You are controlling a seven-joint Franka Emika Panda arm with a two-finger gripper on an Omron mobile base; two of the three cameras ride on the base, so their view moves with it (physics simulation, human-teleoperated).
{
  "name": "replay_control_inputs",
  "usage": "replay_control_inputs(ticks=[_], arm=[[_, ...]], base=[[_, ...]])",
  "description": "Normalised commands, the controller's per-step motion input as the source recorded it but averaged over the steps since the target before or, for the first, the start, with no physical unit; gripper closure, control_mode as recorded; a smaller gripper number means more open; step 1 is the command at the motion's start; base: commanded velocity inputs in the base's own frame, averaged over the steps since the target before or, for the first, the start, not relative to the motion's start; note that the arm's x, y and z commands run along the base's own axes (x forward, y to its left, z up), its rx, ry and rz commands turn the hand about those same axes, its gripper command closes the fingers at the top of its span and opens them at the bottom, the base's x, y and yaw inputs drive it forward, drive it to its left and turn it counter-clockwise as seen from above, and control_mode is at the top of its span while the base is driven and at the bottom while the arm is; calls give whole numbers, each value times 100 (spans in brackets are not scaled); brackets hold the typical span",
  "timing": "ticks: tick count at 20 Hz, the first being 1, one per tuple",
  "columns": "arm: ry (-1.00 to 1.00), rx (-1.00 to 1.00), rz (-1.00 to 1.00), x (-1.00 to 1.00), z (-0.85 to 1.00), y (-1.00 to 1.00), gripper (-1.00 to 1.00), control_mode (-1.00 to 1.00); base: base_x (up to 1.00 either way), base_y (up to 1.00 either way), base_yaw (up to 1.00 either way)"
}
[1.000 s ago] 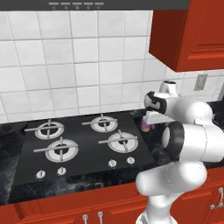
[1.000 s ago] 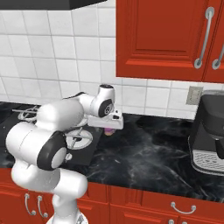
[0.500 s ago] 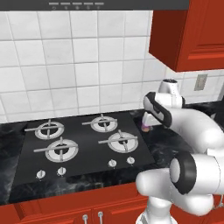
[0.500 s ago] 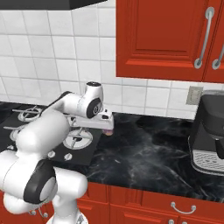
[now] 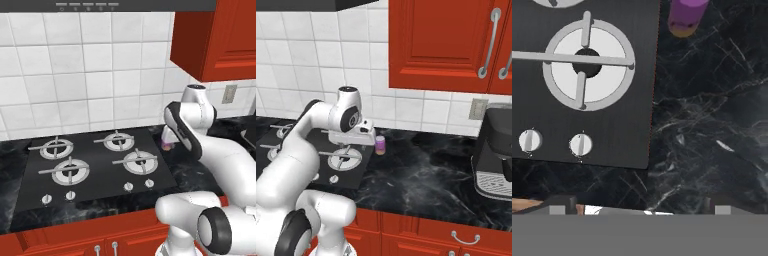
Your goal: Four empty soda cans are scattered around the kitchen. Gather all the cans and cluster them next to the stove for recycling.
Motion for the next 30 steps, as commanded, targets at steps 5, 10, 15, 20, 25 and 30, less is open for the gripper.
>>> replay_control_inputs(ticks=[5, 10, 15, 20, 25, 30], arm=[[-4, 0, 0, -51, 38, 0, -100, -100], [-6, 0, 0, -38, 41, 0, -100, -100], [-3, 0, 0, -15, 18, 0, -100, 100], [0, 0, 0, 0, 0, 0, -100, 100], [0, 0, 0, 0, 0, 0, -100, 100], [0, 0, 0, 0, 0, 0, -100, 100]], base=[[0, 0, 0], [0, 0, 0], [-19, -7, -4], [-92, -86, -31], [-54, -72, -46], [-23, -43, -60]])
